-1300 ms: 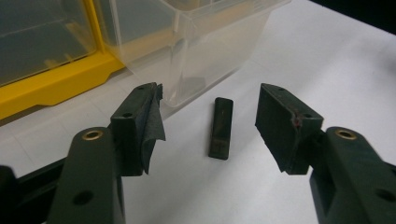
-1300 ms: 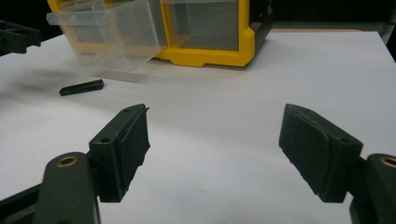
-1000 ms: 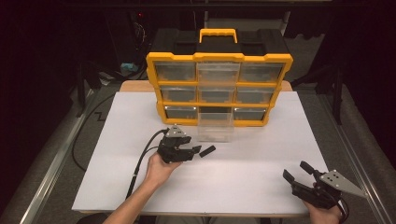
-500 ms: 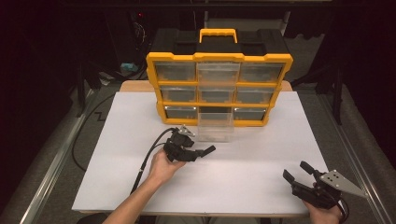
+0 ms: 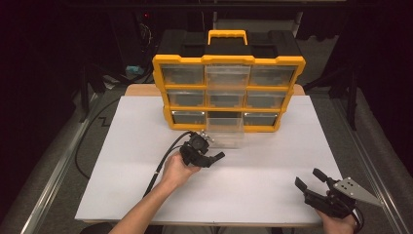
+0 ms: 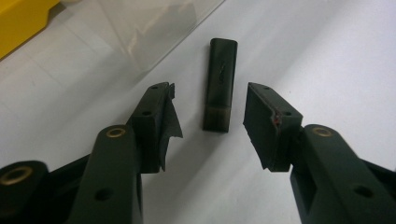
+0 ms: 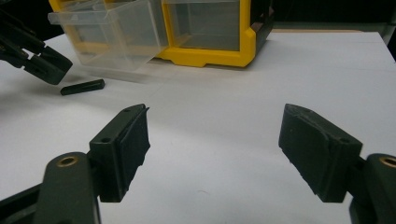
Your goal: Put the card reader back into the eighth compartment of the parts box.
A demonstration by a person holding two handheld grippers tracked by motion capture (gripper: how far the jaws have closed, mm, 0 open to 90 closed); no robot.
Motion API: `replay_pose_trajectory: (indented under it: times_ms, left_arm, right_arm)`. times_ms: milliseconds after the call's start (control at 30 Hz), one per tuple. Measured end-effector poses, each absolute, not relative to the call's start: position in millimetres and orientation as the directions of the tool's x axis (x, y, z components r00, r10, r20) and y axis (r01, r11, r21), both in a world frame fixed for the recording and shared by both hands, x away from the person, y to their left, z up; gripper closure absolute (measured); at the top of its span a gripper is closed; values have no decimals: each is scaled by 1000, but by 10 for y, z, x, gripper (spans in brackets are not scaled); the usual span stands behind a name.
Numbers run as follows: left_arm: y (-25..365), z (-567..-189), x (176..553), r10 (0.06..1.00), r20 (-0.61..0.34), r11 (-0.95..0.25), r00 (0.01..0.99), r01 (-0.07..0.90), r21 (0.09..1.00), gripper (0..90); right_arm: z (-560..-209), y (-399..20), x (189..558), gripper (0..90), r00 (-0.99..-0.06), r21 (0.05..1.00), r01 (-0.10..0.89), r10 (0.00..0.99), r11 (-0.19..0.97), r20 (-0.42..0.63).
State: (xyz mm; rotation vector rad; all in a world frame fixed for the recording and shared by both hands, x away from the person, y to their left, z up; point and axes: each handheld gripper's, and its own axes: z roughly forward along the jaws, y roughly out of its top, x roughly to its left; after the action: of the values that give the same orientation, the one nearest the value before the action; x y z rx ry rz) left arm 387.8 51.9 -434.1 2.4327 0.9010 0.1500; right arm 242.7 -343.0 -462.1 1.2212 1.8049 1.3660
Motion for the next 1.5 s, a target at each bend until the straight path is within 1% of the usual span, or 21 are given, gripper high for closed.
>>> replay_pose_trajectory:
  times_ms: [233, 500, 733, 1000, 1500]
  left_arm:
    - [452, -4410, 3936, 625, -74, -656, 777, 575, 489, 547]
    - [375, -4413, 3965, 617, -67, -666, 784, 567, 485, 574]
    - [307, -4439, 3985, 612, -76, -672, 787, 568, 476, 627]
    - [290, -4464, 3984, 603, -62, -687, 795, 557, 466, 721]
    - [289, -4450, 3960, 577, -46, -710, 815, 529, 465, 732]
  right_arm:
    - [-4620, -3436, 2425, 247, -427, 943, 327, 900, 66, 85]
    - [-4623, -3437, 2429, 248, -427, 943, 325, 900, 67, 84]
    - [-4623, -3440, 2425, 249, -427, 944, 326, 900, 60, 91]
    - [-4626, -3439, 2431, 250, -429, 942, 328, 899, 66, 86]
    - [-4628, -3440, 2435, 251, -431, 943, 327, 898, 65, 88]
